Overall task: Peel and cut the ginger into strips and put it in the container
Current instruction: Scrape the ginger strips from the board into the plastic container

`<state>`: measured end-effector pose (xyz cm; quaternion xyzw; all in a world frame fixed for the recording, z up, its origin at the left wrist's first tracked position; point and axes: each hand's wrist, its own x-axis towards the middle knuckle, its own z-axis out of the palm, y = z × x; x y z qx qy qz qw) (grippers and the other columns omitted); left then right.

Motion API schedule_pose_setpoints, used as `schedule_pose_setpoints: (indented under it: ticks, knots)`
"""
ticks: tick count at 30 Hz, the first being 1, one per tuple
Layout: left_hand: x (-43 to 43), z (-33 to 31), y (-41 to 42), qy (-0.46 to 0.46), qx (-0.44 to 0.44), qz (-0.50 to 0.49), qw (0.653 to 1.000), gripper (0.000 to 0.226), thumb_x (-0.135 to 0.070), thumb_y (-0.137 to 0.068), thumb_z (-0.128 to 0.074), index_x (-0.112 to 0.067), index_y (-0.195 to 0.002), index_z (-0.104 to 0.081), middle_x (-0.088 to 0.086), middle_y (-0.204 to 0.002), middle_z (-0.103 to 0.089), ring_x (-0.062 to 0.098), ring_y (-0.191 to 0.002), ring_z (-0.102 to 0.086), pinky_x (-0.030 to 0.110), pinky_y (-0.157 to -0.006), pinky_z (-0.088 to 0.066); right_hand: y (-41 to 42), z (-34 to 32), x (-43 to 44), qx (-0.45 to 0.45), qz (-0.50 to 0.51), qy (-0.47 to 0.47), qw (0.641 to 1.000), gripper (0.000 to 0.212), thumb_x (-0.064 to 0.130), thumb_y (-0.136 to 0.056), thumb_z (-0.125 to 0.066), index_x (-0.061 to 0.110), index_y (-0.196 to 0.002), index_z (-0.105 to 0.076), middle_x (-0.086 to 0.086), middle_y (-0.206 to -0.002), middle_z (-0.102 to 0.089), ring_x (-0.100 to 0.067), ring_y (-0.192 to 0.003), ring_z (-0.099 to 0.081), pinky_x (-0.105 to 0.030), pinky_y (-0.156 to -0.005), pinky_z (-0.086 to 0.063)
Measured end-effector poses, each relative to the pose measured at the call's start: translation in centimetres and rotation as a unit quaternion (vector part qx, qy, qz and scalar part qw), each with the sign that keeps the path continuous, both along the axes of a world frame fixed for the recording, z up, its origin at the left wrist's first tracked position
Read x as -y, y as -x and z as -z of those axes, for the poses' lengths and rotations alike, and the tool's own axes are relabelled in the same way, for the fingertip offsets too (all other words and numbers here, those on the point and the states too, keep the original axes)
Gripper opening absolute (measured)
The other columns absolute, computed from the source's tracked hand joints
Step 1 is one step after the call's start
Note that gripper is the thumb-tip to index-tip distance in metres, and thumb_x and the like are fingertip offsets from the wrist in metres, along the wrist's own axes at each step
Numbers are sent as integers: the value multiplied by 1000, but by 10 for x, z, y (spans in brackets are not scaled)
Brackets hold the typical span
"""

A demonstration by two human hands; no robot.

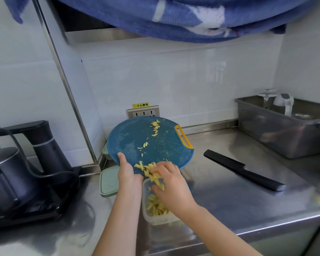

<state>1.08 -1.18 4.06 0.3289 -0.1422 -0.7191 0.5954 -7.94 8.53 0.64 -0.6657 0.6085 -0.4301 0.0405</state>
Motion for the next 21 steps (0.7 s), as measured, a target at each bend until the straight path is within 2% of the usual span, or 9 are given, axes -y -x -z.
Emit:
schedule_pose_setpoints:
  ticks: [2,4,7,10,12,15,17,19,21]
  knots:
    - [1,0,1,2,-13,-1,1000,49,-52,-96,-41,-14,-124,-51,13,-120,-62,32,-93,-63,49,-80,-50,1,-1,-3,-1,-23,1,1000,42,8,-78,-66,19,-118,-62,5,-136,-45,-15,-129,-37,-3,-103,-12]
    - [2,2,2,4,-8,7,1000,53,-54,-96,-38,-13,-128,-50,13,-123,-61,32,-95,-62,50,-83,-49,1,-1,-7,0,-49,-4,999,47,11,-82,-63,24,-127,-58,7,-149,-32,-8,-141,-15,-14,-114,-3]
    - [0,5,1,3,8,16,1000,51,-54,-97,-35,-15,-125,-51,11,-117,-61,30,-89,-63,46,-70,-50,3,-4,-11,24,-78,-26,996,45,18,-94,-53,35,-136,-49,12,-156,-16,-4,-143,4,-25,-118,0]
    - [2,9,-1,-1,3,27,1000,54,-54,-96,-38,-14,-129,-50,13,-121,-61,32,-94,-63,44,-65,-50,6,-15,-8,115,-113,-46,986,40,16,-99,-48,35,-135,-50,16,-155,-15,0,-145,0,-11,-112,-13]
    - [5,13,-3,-6,0,30,1000,56,-54,-96,-39,-13,-133,-49,15,-125,-60,33,-98,-63,46,-67,-51,10,-23,-2,184,-122,-57,974,38,14,-99,-49,36,-130,-53,18,-154,-19,8,-141,-13,1,-96,-28]
    - [9,14,-5,-6,-1,36,999,53,-52,-97,-38,-13,-131,-49,14,-119,-61,32,-91,-63,47,-65,-49,20,-38,12,228,-130,-60,963,37,14,-99,-49,41,-124,-55,18,-152,-26,15,-133,-23,-11,-109,-26]
    - [10,15,-8,-6,-10,37,999,47,-49,-97,-41,-13,-127,-51,13,-110,-63,30,-87,-63,48,-63,-49,34,-52,28,209,-94,-56,972,34,20,-100,-46,36,-129,-53,15,-154,-26,6,-138,-21,-17,-112,-17]
    - [12,16,-12,-13,-9,35,999,42,-44,-97,-45,-12,-122,-52,12,-102,-64,29,-84,-63,48,-63,-49,55,-68,52,136,-27,-73,988,40,29,-102,-41,29,-142,-44,10,-158,-19,-4,-143,-17,-19,-109,-15]
    - [15,18,-18,-13,-5,55,998,40,-43,-97,-47,-11,-120,-54,12,-101,-65,30,-88,-63,50,-73,-50,79,-80,79,64,39,-115,991,48,35,-103,-35,22,-150,-30,2,-161,-10,-16,-146,-15,-26,-112,-17]
